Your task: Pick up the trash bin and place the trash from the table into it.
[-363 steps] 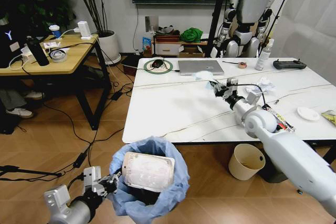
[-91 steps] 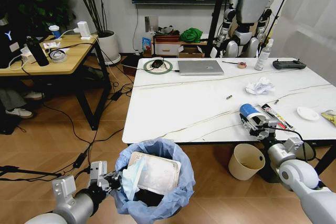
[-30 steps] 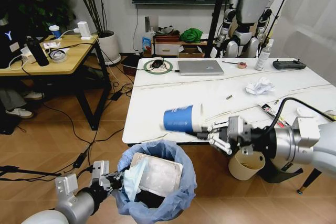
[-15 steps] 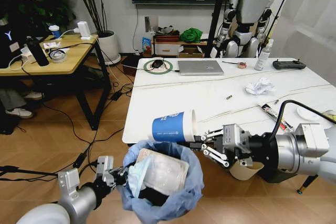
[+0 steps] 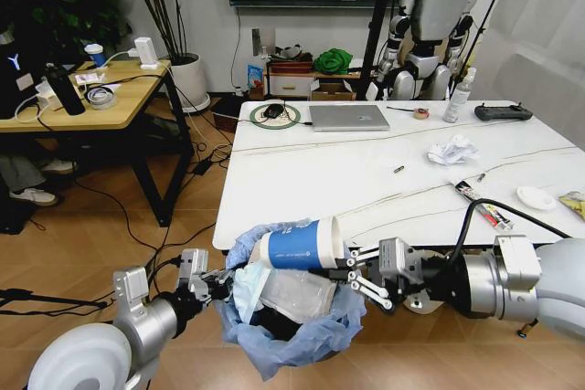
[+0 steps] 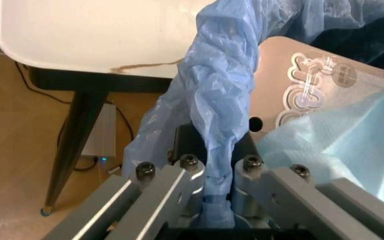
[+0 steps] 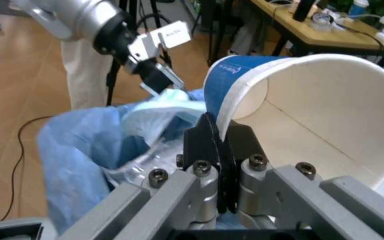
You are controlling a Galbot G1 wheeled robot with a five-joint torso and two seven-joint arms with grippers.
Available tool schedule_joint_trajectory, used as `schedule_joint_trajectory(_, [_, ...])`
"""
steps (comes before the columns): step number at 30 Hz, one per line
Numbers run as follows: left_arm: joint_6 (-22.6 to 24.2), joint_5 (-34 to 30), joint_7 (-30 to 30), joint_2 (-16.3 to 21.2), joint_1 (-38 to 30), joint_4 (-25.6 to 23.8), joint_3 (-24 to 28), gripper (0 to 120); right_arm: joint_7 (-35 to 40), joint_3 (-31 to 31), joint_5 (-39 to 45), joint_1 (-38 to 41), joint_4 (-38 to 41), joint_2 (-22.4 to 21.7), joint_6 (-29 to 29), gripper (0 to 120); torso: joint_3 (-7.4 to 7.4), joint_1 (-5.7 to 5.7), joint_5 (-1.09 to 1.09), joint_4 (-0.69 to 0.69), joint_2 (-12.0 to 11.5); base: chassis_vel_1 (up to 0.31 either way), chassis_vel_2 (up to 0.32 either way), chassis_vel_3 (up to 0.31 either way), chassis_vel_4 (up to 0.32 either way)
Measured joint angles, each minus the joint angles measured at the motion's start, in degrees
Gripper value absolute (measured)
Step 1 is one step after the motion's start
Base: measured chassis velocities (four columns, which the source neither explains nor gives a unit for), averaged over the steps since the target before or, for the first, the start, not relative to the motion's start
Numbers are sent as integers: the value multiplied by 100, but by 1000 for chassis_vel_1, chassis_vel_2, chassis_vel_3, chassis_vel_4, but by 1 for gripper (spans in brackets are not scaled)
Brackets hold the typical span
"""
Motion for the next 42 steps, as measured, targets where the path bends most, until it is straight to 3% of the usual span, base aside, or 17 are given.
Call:
schedule_joint_trajectory(10, [76, -202, -205, -44, -62, -50, -63, 0, -102, -135, -478, -233, -257, 219, -57, 0, 0, 0, 0, 0, -1, 0, 0, 0, 0])
schedule_joint_trajectory(16, [119, -193, -236, -83, -43, 10, -3, 0, 38, -109, 99, -133, 40, 186, 67, 0, 0, 0, -4, 0, -1, 0, 0, 0, 0])
schedule_joint_trajectory(24, [139, -189, -236, -107, 17, -41, -44, 0, 254, -222, 663, -277, 187, 476, 167, 0, -1, 0, 1, 0, -1, 0, 0, 0, 0])
schedule_joint_trajectory(42, [159, -266, -286, -180, 28, -169, -140, 0, 136, -404, -161, -626, -47, 470, -112, 0, 0, 0, 0, 0, 0, 0, 0, 0, 0])
